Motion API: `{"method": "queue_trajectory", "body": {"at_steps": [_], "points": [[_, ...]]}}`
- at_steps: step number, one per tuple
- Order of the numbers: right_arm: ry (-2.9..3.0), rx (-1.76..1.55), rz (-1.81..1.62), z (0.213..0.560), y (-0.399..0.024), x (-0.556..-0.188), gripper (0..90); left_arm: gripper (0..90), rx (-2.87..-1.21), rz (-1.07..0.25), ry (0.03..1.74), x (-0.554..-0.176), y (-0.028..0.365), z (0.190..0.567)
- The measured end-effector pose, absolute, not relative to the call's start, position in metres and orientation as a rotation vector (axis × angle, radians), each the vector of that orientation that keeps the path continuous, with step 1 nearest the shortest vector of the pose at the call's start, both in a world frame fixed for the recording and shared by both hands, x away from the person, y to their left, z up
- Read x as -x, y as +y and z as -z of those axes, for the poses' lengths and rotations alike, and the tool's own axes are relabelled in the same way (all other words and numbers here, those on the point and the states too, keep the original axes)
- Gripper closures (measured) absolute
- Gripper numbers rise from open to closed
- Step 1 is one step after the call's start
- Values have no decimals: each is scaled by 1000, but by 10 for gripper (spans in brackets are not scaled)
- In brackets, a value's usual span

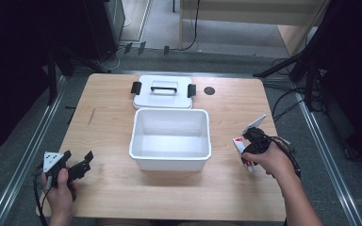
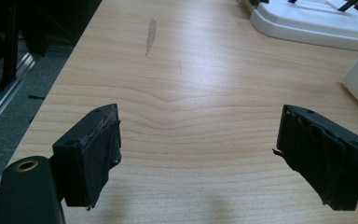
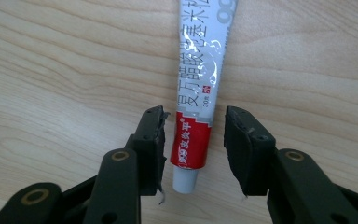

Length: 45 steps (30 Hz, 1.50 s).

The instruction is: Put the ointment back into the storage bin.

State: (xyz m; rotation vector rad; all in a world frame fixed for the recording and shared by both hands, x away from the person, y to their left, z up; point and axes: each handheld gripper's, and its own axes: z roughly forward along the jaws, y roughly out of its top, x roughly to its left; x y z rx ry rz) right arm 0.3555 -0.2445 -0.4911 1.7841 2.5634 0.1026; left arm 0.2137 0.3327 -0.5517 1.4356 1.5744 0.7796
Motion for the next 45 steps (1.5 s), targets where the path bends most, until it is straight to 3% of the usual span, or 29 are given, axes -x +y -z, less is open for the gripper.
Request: {"method": "queue_trajectory", "body": {"at_steps": [4,17,45], "points": [[2581,-1731,-40,494,-244,-356,590,143,-1437,-778,1574,-214,333,552],[2616,-1728,-29,500,-243,-359,692,145,-1448,-769,1568,-214,333,552],[2614,-1707,4,505,-237,-363,728,146,-1450,-763,1568,-214,333,552]]}}
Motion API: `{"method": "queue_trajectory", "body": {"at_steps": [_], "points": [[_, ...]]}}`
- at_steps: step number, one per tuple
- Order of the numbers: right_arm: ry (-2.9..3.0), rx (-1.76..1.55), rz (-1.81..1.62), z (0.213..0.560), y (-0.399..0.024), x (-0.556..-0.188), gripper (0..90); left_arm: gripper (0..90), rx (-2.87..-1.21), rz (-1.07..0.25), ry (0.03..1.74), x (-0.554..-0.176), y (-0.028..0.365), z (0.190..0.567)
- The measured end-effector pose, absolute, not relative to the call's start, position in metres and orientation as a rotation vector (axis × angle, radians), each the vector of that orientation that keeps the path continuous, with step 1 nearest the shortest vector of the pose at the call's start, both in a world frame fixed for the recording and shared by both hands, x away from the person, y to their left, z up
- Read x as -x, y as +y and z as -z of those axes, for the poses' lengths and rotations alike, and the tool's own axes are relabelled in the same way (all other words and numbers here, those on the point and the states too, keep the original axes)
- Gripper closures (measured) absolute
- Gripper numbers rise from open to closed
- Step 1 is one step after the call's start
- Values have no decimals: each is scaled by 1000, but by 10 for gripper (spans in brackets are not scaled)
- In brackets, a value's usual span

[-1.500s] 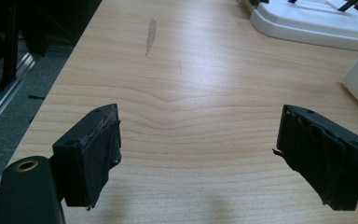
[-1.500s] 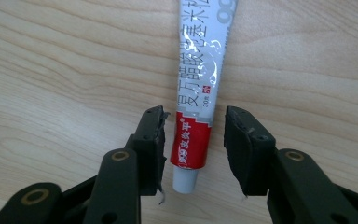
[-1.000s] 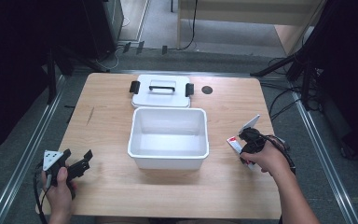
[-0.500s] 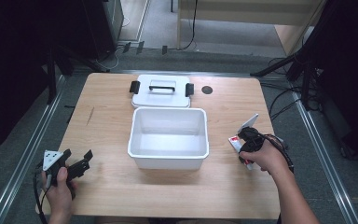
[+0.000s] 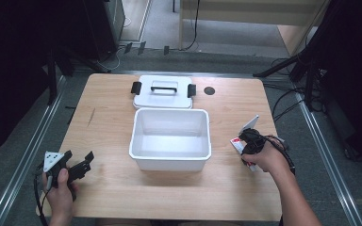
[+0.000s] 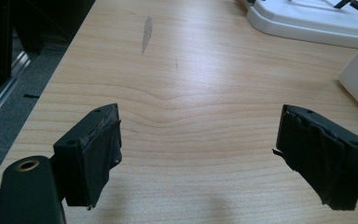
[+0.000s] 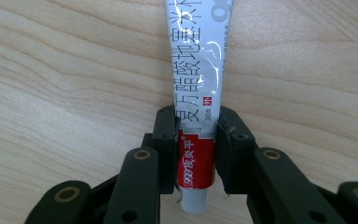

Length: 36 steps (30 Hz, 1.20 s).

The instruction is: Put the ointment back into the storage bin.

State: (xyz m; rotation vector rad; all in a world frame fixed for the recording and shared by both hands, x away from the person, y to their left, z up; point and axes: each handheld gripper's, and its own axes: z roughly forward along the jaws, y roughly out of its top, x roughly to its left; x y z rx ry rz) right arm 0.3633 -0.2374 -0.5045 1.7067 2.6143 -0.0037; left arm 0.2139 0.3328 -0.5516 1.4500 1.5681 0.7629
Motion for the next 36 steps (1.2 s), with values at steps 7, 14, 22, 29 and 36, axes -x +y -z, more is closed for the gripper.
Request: {"method": "queue_trajectory", "body": {"at_steps": [7,14,22,29,36], "points": [[2618,-1739,-18,504,-242,-365,731,146,-1448,-762,1567,-214,333,552],[2612,-1736,-51,490,-242,-367,731,145,-1447,-763,1569,-214,333,552],[2614,-1710,-114,449,-228,-372,731,145,-1446,-765,1571,-214,333,552],[2617,-1698,-144,422,-215,-379,732,145,-1441,-763,1572,-214,333,552],[2622,-1685,-159,403,-204,-384,732,144,-1435,-768,1580,-214,333,552]]}}
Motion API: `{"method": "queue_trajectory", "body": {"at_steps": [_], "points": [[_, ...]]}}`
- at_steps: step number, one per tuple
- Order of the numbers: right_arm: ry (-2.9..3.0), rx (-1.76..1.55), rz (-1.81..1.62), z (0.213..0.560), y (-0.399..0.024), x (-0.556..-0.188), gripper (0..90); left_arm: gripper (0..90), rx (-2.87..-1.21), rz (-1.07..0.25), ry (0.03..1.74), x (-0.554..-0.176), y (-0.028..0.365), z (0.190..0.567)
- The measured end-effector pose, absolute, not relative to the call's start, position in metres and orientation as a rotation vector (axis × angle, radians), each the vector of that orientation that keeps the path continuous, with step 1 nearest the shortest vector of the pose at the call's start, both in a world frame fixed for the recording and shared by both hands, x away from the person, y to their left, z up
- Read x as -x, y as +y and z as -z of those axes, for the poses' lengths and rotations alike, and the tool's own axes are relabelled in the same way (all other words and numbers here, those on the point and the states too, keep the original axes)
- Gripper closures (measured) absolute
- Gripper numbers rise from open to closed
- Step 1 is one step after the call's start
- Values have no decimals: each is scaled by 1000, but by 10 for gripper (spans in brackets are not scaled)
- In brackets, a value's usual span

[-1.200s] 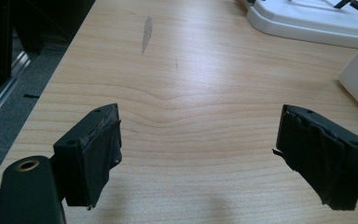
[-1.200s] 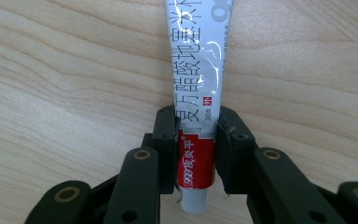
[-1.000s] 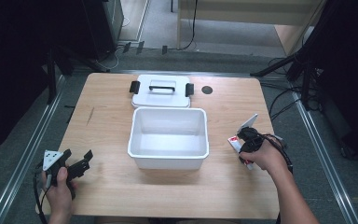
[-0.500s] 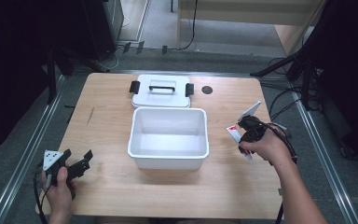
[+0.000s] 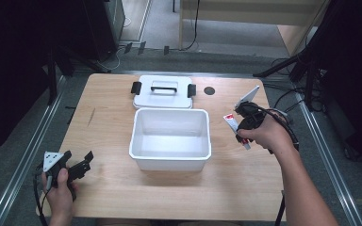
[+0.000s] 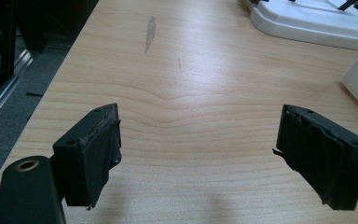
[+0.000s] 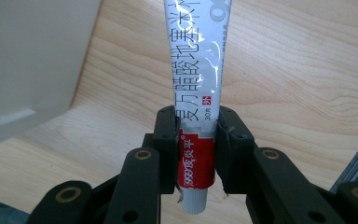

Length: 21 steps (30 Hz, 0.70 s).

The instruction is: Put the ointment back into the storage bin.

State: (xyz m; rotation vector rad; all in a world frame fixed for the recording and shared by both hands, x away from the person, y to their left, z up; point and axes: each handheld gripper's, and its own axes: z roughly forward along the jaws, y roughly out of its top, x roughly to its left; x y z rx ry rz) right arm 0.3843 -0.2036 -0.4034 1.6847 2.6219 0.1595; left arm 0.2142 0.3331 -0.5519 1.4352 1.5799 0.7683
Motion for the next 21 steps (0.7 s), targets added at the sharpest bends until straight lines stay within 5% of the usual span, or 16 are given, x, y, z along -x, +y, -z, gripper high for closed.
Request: {"method": "queue_trajectory", "body": {"at_steps": [21], "points": [[2657,-1596,-214,352,-163,-394,732,145,-1437,-767,1578,-215,333,552]]}}
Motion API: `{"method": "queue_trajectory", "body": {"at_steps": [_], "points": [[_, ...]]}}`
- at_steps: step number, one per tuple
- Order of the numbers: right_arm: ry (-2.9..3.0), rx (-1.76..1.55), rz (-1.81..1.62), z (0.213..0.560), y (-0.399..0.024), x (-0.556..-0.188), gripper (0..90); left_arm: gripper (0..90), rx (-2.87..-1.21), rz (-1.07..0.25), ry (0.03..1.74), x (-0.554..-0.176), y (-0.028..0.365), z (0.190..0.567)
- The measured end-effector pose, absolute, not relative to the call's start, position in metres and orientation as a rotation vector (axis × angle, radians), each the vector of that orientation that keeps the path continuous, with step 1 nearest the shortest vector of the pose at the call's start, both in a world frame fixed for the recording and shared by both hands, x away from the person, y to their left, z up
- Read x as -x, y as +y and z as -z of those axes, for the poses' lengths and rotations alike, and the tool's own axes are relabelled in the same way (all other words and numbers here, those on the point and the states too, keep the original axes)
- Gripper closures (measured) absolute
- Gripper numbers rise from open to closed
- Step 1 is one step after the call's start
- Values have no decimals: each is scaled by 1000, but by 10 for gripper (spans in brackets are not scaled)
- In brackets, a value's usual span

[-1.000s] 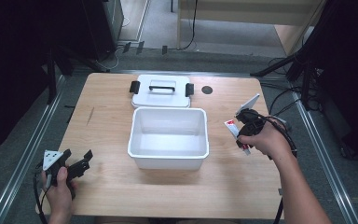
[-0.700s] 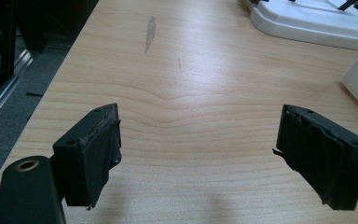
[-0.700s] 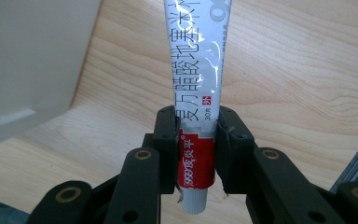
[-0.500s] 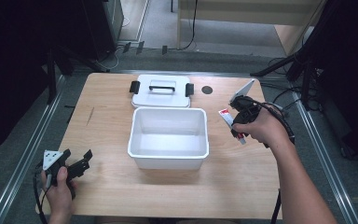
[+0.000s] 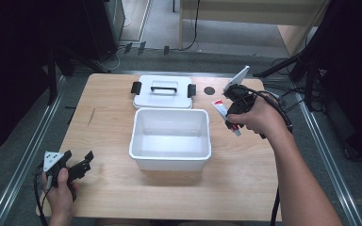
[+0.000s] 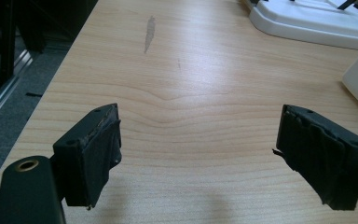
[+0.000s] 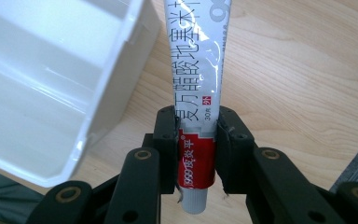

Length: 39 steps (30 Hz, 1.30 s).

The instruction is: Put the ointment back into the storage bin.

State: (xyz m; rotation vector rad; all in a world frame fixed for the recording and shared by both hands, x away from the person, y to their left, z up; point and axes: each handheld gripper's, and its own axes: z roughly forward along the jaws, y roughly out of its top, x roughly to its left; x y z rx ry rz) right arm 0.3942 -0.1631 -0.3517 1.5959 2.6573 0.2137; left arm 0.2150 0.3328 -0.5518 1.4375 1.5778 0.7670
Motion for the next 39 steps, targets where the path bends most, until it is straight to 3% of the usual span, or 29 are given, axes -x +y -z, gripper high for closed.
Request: {"method": "queue_trajectory", "body": {"at_steps": [39], "points": [[2895,-1214,-315,348,-84,-385,729,145,-1442,-755,1574,-216,333,552]]}}
